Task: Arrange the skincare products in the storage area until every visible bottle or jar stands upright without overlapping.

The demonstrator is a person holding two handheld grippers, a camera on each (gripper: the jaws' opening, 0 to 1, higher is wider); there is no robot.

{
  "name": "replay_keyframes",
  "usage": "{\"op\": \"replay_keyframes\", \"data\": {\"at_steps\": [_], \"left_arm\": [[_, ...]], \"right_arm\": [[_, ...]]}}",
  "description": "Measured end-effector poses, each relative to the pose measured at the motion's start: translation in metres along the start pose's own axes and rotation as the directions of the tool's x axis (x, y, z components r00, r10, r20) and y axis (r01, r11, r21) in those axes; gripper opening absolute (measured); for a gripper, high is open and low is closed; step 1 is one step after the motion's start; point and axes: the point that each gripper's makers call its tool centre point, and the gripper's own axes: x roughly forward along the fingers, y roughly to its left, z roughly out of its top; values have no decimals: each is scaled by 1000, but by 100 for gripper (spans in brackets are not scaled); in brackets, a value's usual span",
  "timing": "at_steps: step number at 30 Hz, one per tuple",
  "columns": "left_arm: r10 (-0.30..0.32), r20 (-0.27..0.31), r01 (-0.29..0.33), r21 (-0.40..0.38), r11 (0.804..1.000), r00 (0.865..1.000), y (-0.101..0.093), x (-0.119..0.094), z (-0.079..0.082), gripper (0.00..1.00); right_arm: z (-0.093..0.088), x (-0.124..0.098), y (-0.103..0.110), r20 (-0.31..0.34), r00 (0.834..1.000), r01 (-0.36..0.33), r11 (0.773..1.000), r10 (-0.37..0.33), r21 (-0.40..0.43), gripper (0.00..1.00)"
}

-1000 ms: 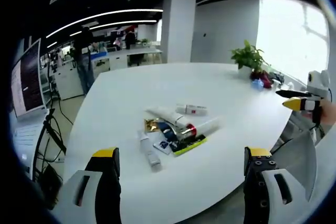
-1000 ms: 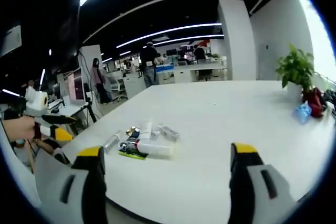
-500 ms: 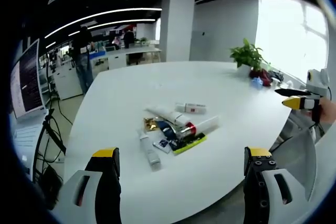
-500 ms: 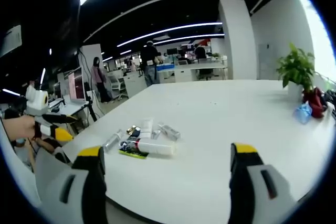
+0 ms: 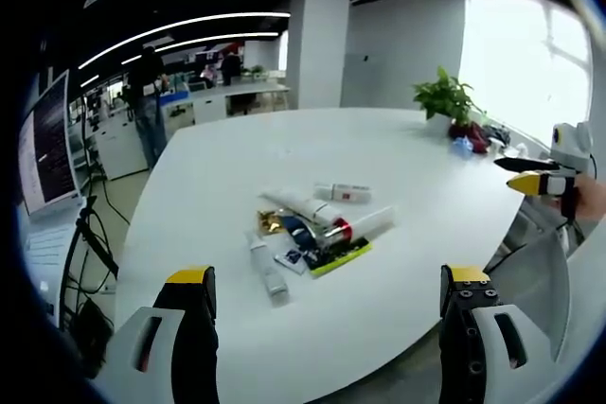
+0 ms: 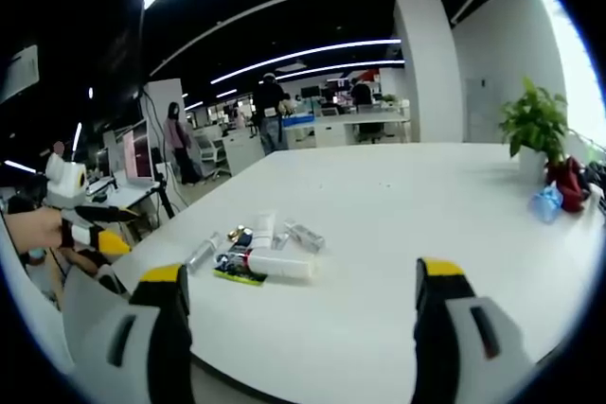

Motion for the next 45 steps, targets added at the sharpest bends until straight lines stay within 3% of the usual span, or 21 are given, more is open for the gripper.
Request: {"op": "replay_keyframes", "data": {"at_steps": [17, 28, 38, 45], "left_arm": [[-2, -9, 2, -12, 1000, 1000, -2, 2, -6, 97], [4, -12, -4, -22, 1000, 1000, 2, 5, -9, 96], [1, -23, -1, -35, 999, 1000, 2, 8, -15, 96], [13, -26, -14, -45, 999, 1000, 7, 9, -17, 97]], "right_arm": [[-8, 6, -2, -29, 999, -14, 1000, 13, -9, 100], [-6, 22, -3, -59, 997, -53, 998, 50, -43, 96], [-7, 46, 9, -109, 981, -170, 980, 159, -102, 97], [-5, 67, 22, -156, 955, -278, 944, 252, -178, 93]]}}
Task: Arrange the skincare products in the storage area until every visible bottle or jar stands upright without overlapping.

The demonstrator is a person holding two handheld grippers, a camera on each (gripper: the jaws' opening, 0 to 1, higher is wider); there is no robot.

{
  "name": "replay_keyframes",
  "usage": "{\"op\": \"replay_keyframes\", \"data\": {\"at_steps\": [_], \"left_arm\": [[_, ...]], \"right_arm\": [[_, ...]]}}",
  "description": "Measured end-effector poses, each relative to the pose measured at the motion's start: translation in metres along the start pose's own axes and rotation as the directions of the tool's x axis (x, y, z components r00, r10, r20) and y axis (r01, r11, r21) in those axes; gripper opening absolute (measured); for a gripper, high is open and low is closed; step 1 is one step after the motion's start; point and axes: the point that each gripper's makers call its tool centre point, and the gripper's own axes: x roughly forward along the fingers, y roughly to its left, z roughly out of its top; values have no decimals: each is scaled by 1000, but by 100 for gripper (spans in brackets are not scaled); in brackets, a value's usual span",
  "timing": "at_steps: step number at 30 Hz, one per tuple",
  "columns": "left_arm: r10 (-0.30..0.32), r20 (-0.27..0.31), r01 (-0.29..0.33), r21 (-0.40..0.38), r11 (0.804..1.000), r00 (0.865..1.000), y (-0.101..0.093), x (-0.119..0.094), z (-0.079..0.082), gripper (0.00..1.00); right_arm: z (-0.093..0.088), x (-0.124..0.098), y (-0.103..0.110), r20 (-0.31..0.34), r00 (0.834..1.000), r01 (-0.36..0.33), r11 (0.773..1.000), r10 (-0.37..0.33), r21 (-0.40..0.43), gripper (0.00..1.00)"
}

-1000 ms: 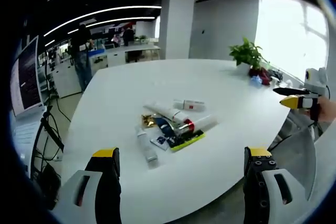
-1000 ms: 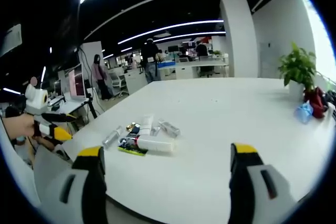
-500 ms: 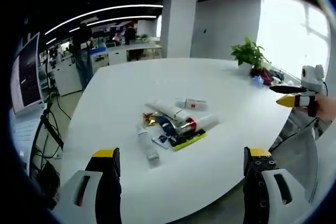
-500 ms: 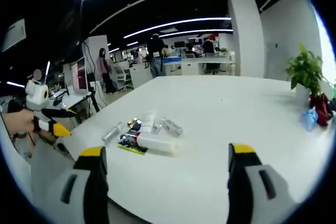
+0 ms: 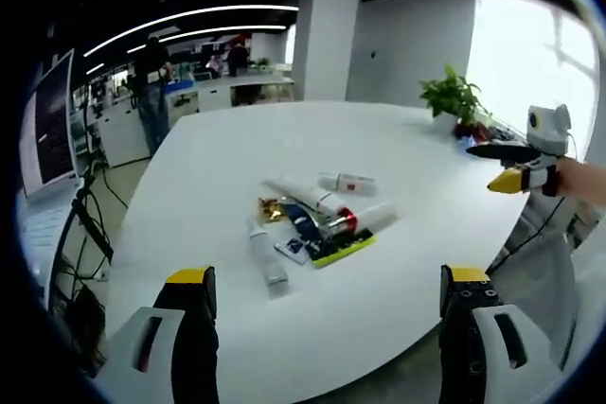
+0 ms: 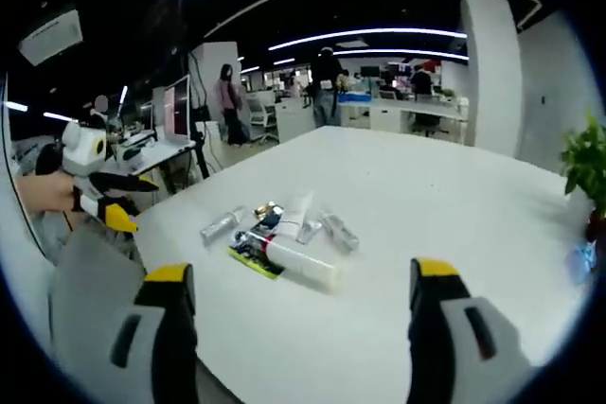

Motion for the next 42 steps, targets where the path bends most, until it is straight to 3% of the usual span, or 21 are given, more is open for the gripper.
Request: {"op": "replay_keyframes", "data": {"at_steps": [3, 5, 17, 22, 25, 42], "left_arm": [[0, -2, 0, -2, 1000, 1000, 1, 1, -1, 97], [6, -2, -6, -7, 1000, 1000, 3, 1, -1, 97], [24, -11, -24, -28, 999, 1000, 11, 1, -6, 97], [32, -11, -32, -32, 999, 999, 13, 1, -7, 97], [37, -14, -38, -40, 998, 999, 14, 1, -8, 96], [55, -24, -57, -65, 996, 998, 13, 5, -8, 95]], "right_arm": [[-3, 14, -2, 2, 999, -33, 999, 34, -22, 93], [-12, 21, -5, -42, 998, -46, 998, 44, -35, 90], [-18, 52, -6, -123, 984, -145, 984, 132, -104, 89], [-23, 68, -2, -165, 970, -200, 972, 179, -122, 88], [-26, 79, 4, -184, 957, -244, 965, 225, -92, 88], [-29, 125, 8, -278, 910, -357, 922, 308, -147, 85]]}}
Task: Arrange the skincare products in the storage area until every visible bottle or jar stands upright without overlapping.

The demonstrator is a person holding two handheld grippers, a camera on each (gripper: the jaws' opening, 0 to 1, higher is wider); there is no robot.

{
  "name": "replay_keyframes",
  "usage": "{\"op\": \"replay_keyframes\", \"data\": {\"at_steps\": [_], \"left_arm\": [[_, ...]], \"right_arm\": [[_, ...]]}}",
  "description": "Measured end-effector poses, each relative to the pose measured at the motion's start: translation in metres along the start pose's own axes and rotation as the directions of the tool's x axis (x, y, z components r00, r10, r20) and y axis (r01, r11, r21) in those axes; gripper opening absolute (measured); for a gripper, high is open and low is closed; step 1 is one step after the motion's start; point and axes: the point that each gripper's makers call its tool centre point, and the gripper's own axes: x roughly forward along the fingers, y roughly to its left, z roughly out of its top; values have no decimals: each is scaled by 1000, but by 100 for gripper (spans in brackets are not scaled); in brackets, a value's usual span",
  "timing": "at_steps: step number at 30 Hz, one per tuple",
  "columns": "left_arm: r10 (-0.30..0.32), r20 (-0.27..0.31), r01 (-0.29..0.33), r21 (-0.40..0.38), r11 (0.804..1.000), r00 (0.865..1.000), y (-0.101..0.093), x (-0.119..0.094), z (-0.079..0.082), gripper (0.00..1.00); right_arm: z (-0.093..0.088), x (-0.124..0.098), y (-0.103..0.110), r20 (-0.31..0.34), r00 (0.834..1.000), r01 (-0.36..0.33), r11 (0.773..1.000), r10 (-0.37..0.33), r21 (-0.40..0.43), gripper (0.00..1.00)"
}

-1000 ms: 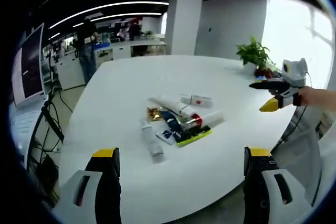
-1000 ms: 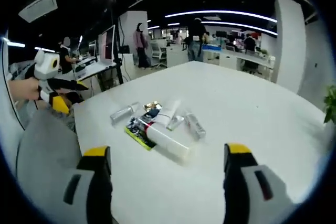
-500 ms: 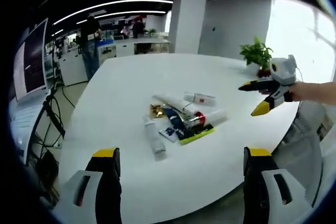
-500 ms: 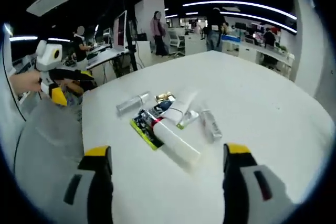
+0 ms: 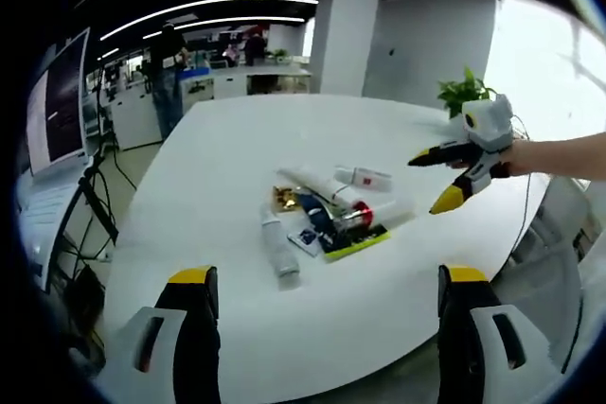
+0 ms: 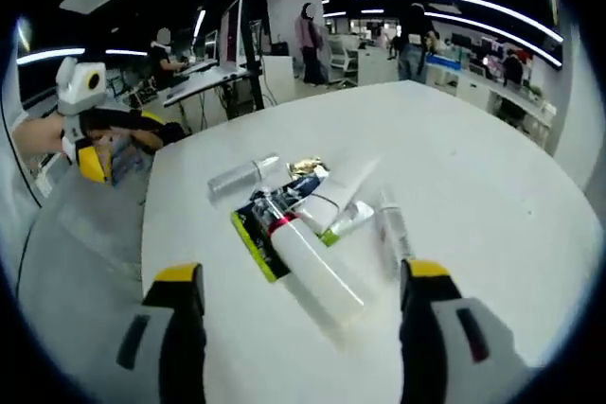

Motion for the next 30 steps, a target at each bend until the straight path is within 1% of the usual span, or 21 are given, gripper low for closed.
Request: {"op": "replay_keyframes", "data": {"at_steps": [5, 8, 12, 14, 20, 24, 27, 30], "left_arm": [[2, -14, -2, 0, 1000, 1000, 2, 4, -3, 95], [2, -23, -2, 0, 1000, 1000, 3, 7, -5, 95], [0, -29, 0, 2, 1000, 1000, 2, 10, -5, 95], [0, -29, 0, 0, 1000, 1000, 2, 10, -4, 95], [4, -33, -4, -8, 1000, 999, 3, 12, -5, 94], [6, -36, -7, -18, 1000, 999, 5, 13, -7, 94], [5, -39, -6, -24, 1000, 999, 5, 14, -9, 94], [4, -40, -5, -28, 1000, 999, 5, 15, -9, 94]], "right_arm": [[4, 12, 1, -17, 999, -37, 999, 36, -35, 83], [5, 22, 5, -40, 997, -75, 996, 73, -44, 80], [7, 35, 7, -66, 993, -106, 992, 101, -67, 68], [7, 42, 8, -79, 990, -121, 989, 114, -84, 64], [-4, 58, 11, -140, 981, -149, 980, 130, -134, 51], [-12, 67, 10, -194, 971, -173, 967, 137, -184, 44], [-14, 73, 9, -225, 965, -187, 957, 137, -220, 41], [-14, 78, 10, -274, 952, -219, 926, 134, -308, 38]]}}
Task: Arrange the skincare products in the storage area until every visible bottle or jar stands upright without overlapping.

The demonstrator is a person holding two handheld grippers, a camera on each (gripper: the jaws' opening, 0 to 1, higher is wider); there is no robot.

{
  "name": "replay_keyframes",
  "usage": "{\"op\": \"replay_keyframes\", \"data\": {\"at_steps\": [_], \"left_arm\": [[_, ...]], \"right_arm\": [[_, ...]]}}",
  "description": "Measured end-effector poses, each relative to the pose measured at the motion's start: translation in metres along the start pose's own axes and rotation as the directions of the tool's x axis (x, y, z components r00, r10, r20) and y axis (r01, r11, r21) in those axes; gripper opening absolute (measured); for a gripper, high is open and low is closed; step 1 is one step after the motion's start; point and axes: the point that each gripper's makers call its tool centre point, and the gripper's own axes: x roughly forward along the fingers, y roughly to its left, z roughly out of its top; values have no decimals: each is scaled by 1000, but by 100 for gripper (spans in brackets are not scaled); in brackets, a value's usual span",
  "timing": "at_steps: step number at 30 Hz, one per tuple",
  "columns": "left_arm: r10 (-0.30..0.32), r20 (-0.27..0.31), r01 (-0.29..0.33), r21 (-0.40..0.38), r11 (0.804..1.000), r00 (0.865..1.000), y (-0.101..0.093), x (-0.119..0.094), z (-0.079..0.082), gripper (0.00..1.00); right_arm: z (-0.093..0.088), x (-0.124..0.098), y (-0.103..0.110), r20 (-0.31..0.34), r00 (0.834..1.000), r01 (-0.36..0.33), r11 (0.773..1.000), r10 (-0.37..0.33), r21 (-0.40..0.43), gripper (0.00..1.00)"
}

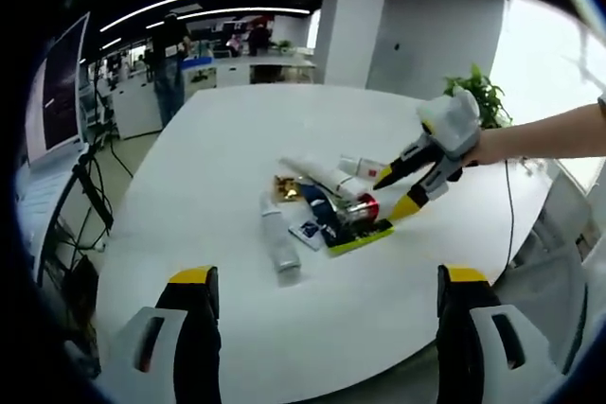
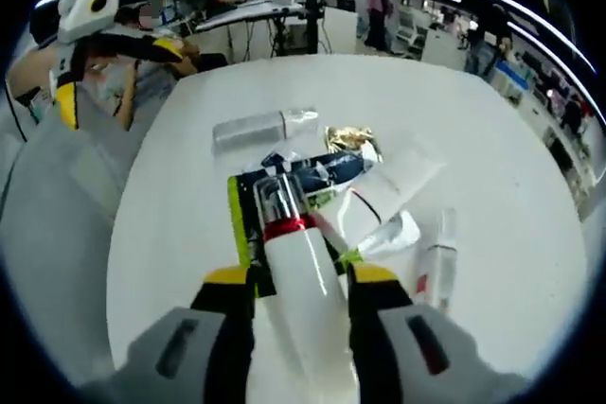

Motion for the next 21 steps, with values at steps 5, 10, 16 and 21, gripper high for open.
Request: {"op": "replay_keyframes", "data": {"at_steps": [5, 10, 16, 21], "left_arm": [[4, 0, -4, -4, 1000, 1000, 3, 2, 0, 94], [9, 5, -9, -13, 1000, 1000, 6, 1, -1, 94], [11, -4, -12, -18, 1000, 1000, 9, 1, -6, 93], [8, -5, -8, -15, 1000, 1000, 9, 2, -6, 93]], "right_arm": [[5, 7, 1, -51, 998, -27, 995, 21, -100, 30], [2, 16, 3, -119, 992, -64, 988, 48, -137, 29], [-8, 23, 3, -250, 966, -100, 985, 63, -140, 30], [-6, 25, 3, -305, 949, -124, 982, 75, -143, 30]]}}
